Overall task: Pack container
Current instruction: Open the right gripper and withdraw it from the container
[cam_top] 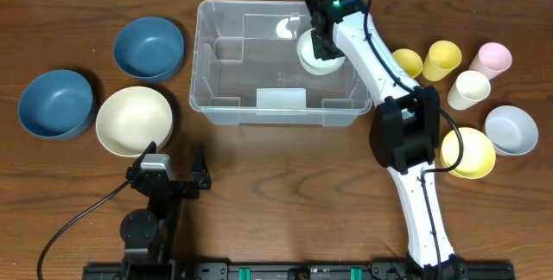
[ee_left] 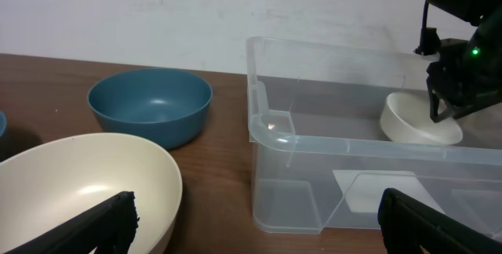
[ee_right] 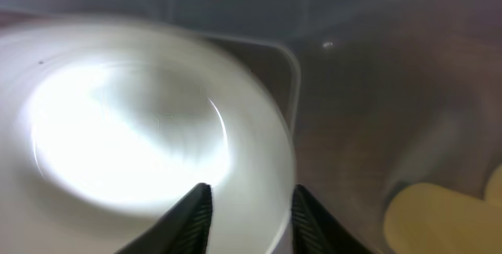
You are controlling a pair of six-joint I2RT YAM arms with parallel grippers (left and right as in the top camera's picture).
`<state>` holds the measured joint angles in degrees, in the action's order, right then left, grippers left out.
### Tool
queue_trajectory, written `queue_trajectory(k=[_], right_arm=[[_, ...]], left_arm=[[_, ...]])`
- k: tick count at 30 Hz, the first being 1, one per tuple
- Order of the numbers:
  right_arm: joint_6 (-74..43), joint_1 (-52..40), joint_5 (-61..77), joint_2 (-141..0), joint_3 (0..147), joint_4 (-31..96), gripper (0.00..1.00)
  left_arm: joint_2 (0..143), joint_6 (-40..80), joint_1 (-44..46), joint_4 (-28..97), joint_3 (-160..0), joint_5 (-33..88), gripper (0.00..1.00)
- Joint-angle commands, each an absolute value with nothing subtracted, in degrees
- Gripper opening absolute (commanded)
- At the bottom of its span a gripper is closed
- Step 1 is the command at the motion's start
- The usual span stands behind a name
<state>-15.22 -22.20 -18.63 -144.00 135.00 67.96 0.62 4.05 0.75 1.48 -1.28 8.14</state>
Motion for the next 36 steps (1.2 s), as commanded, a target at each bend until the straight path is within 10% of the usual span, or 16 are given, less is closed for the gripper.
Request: queue_trajectory(k=[1, 18, 22, 36], right_arm=[[-14.5, -21.8, -20.1, -144.7, 136.3, 68.6, 0.38], [-18.0, -23.9, -0.5, -144.6, 167.9, 92.3, 0.45], [-16.7, -21.3, 3.9, -143.2, 176.2, 97.3, 0.70], [-20.8, -8.8, -3.1, -110.5, 146.9, 97.3, 0.73]], left_arm=[[0.3, 3.3, 0.4, 3.4, -0.2, 8.5, 0.98], [0.3, 3.3, 0.4, 3.4, -0.2, 8.5, 0.98], [0.3, 3.3, 0.4, 3.4, -0.2, 8.5, 0.98], [0.3, 3.3, 0.4, 3.4, -0.2, 8.5, 0.98]])
